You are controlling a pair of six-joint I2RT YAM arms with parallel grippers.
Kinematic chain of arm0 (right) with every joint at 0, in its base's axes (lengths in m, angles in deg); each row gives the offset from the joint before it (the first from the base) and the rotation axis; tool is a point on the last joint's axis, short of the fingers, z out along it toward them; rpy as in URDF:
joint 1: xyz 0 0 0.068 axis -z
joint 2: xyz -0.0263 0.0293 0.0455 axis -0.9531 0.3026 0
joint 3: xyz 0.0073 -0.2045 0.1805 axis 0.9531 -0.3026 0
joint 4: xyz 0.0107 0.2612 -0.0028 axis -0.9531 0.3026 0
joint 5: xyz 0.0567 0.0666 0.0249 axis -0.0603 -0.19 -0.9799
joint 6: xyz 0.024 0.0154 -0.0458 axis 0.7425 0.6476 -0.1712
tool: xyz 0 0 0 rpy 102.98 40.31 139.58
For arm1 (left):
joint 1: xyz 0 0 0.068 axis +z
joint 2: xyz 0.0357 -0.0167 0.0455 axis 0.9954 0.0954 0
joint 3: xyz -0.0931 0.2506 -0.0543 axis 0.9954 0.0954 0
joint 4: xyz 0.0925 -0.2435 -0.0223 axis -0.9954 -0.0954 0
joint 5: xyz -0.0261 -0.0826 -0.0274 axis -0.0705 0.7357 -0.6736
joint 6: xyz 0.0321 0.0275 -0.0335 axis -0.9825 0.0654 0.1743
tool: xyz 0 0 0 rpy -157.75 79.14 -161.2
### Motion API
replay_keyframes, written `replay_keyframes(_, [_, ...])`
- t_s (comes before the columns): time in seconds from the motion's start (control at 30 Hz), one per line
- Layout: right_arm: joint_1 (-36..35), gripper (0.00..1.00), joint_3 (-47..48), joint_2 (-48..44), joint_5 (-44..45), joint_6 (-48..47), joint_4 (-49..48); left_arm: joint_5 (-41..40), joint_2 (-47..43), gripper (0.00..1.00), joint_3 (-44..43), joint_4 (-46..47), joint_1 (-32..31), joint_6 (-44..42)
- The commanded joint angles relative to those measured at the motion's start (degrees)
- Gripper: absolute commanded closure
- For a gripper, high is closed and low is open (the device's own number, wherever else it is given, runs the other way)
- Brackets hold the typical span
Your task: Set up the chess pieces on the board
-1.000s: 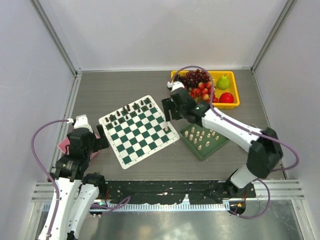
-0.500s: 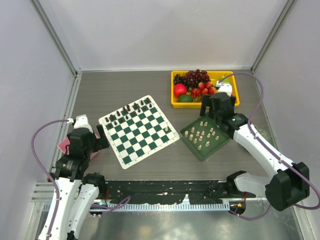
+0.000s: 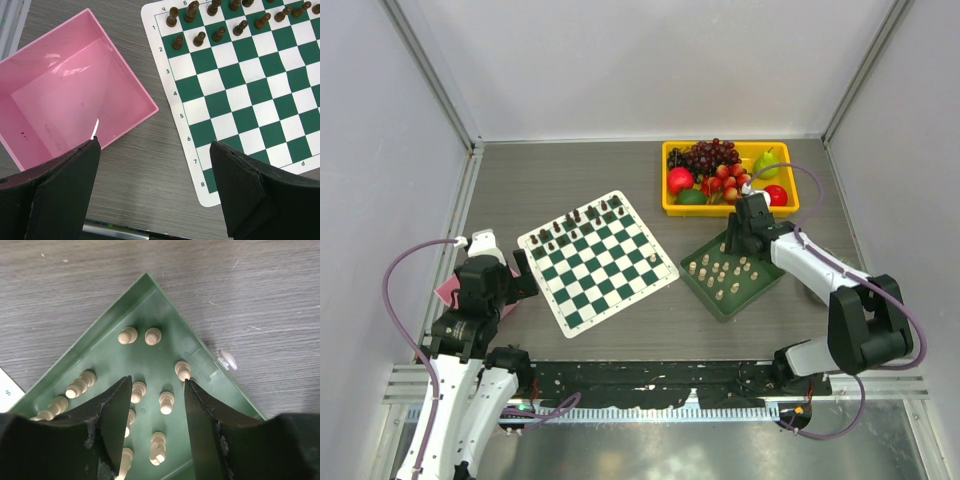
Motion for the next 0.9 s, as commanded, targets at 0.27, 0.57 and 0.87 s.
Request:
replay_keyframes(0.27, [0.27,0.51,3.32,3.33,0.76,0.11,-3.71,-0.13,0.14,0.01,-1.56,2.43,0.32,-0.98])
replay_keyframes(0.57, [0.36,0.52,3.32,4.3,0.06,0.11,-4.67,0.13,0.05,0.01,-1.65,2.43,0.32,-0.89])
replay_keyframes(0.87, [0.27,0.59,4.38,5.08,1.55,-0.33,-4.41,0.22,-0.3,0.01,-1.57,2.52,0.32,-0.98])
